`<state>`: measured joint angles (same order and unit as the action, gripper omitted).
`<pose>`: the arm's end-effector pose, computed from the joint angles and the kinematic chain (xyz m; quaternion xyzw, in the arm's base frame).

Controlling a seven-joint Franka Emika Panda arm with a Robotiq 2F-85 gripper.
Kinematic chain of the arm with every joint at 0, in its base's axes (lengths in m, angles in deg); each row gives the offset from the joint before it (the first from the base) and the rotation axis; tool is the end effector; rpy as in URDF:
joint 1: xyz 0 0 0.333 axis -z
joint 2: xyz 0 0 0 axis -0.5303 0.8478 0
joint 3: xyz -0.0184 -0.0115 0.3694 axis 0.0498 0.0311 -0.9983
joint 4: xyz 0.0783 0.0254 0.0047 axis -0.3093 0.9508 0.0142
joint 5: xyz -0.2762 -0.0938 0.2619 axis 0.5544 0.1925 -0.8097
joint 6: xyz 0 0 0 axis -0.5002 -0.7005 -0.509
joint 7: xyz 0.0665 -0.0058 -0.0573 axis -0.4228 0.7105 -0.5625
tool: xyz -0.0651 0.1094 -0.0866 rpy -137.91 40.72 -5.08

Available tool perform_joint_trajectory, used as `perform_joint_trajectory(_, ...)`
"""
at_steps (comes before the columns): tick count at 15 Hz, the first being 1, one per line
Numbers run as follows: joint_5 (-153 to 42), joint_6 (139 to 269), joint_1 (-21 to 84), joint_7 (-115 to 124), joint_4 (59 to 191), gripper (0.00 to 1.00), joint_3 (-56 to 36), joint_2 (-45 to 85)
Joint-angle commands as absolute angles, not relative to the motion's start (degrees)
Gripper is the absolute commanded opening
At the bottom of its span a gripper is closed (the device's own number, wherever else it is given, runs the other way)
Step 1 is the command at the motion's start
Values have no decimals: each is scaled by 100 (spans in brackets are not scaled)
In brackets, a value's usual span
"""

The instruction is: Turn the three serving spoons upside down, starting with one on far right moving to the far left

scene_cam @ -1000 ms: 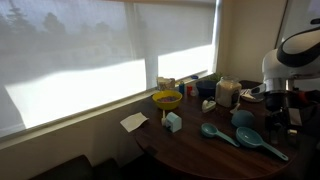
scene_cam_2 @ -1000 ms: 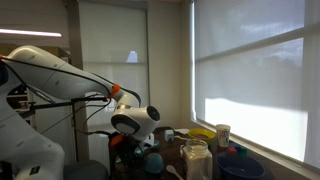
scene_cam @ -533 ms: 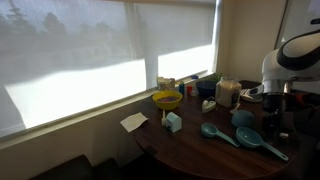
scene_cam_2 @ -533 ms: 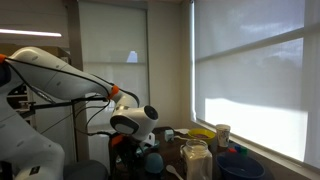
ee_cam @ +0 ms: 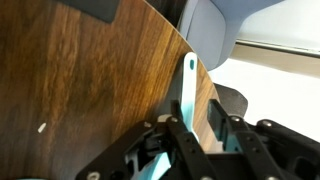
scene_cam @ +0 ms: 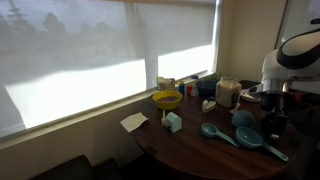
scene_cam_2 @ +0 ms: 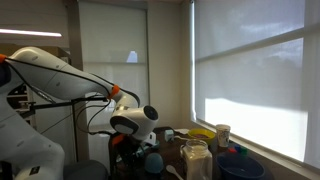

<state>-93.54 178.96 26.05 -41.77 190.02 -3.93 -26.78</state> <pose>0.2942 0.0477 0.3752 -0.9231 -0.1805 0.0267 0.3385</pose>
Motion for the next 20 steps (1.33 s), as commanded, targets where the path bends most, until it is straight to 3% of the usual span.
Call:
perform_joint_trajectory(1, -9460, 17996, 2749, -4130, 18994, 3, -461, -2631)
perform_joint_trajectory(7, -9395, 18035, 2838, -4121, 18995, 0, -493, -2642)
perform_joint_trajectory(8, -9420, 18010, 2828, -4122, 18995, 26, -486, -2660)
perform_joint_trajectory(10, -9440, 17975, 2816, -4077, 18995, 32, -499, -2683)
perform_joint_trajectory(18, -9537, 18543, 2790, -4327, 18984, 88, -450, -2716)
perform_joint_trajectory(20, -9566, 18632, 2745, -4366, 18981, 99, -445, -2687)
